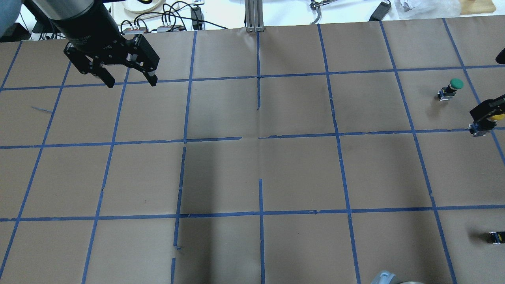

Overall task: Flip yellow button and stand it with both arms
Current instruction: 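Lower the yellow button upright onto the table with the right gripper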

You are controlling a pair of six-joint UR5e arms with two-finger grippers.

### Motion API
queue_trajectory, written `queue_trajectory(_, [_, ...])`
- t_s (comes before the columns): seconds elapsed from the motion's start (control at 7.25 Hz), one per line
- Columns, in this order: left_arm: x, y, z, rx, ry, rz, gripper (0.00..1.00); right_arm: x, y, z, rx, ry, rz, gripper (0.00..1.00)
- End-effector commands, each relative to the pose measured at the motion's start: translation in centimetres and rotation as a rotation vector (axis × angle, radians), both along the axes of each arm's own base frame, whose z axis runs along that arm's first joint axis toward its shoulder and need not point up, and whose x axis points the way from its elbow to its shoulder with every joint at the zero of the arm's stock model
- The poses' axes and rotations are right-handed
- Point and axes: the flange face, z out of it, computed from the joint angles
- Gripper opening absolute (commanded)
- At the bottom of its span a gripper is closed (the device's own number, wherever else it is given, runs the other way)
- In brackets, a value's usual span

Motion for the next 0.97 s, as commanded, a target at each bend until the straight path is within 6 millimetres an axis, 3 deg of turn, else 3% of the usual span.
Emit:
queue_trajectory(0.0, [0.0, -0.1, -0.2, 0.003, 0.0, 0.0, 0.99, -4.6, -0.9, -5.1, -0.01, 0.027, -0.069, 0.24])
queue_trajectory(0.41, [0.0, -0.3, -0.1, -0.008, 0.0, 0.001, 0.99, -2.9, 1.2, -9.6, -0.071, 0.081, -0.064, 0.24])
queue_trajectory(0.83, [0.0, -0.3, 0.3, -0.017, -0.001, 0.001, 0.99, -2.4, 1.7, -10.7, -0.062, 0.056, -0.072, 0.24])
